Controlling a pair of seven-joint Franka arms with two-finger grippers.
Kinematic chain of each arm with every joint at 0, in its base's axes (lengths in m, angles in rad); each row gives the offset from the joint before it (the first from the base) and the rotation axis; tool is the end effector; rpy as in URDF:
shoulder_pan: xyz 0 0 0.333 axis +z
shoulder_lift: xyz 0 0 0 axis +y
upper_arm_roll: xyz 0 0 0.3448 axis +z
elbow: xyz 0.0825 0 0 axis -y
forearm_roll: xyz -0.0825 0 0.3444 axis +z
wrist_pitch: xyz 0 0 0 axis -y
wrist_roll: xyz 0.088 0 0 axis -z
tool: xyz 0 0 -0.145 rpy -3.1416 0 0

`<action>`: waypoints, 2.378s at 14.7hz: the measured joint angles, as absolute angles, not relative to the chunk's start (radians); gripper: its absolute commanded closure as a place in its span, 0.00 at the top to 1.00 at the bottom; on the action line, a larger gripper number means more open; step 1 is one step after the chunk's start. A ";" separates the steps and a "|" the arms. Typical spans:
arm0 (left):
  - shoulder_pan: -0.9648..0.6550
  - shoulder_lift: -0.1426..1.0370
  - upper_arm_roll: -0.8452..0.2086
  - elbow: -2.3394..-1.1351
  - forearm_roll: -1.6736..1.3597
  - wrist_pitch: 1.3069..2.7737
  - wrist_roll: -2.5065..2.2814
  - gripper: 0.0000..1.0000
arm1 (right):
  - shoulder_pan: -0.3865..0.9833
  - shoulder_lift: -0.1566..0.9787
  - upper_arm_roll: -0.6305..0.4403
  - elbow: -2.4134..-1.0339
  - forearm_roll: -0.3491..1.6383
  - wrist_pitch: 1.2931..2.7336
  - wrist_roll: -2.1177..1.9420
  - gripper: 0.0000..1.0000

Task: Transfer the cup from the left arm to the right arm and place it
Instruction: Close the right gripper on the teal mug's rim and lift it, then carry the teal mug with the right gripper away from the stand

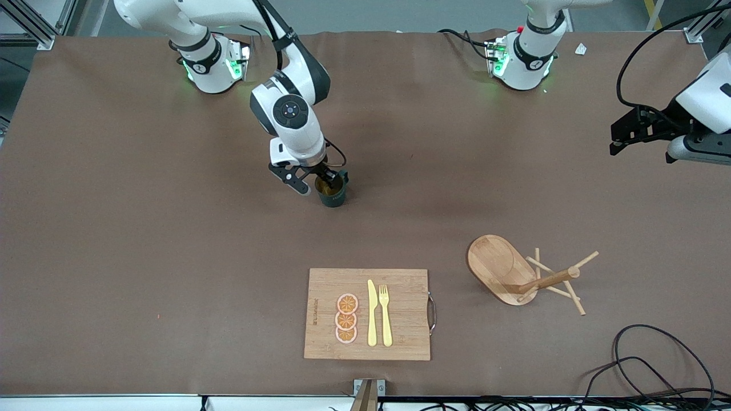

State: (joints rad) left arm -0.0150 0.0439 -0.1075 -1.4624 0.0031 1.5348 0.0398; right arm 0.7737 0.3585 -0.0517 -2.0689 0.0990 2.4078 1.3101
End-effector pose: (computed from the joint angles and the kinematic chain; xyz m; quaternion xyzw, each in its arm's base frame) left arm 0.5242 -0.0626 0.6361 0.9966 -0.0809 0.0143 0.0014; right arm 0.4262 0.3806 0.2743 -0.9459 0.3235 0.0250 0.0046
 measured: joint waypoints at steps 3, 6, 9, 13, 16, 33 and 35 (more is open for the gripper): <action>-0.019 0.048 -0.114 -1.463 0.003 1.535 -0.123 1.00 | 0.775 0.374 -0.052 -2.069 0.099 2.408 1.310 0.24; -0.021 0.048 -0.117 -1.463 -0.003 1.535 -0.164 1.00 | 0.780 0.384 -0.052 -2.069 0.098 2.410 1.308 0.02; -0.016 0.049 -0.112 -1.462 -0.003 1.539 -0.157 1.00 | 0.793 0.383 -0.052 -2.062 0.093 2.412 1.250 0.01; -0.014 0.049 -0.110 -1.458 -0.004 1.539 -0.154 1.00 | 0.782 0.380 -0.068 -2.061 0.092 2.396 0.960 0.00; -0.002 0.049 -0.110 -1.455 -0.004 1.539 -0.121 1.00 | 0.724 0.357 -0.080 -2.058 0.092 2.368 0.688 0.00; 0.009 0.049 -0.109 -1.455 -0.007 1.563 -0.098 1.00 | 0.113 0.274 -0.092 -2.065 -0.033 2.276 -1.011 0.00; 0.009 0.049 -0.109 -1.455 -0.007 1.563 -0.098 1.00 | 0.095 0.274 -0.091 -2.066 -0.068 2.276 -1.074 0.00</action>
State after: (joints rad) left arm 0.0092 0.0493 -0.1092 -1.4550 -0.0066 1.5633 -0.0977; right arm 0.0950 0.2742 -0.0910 -2.0657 -0.0681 2.2764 -1.0737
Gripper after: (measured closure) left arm 0.000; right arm 0.952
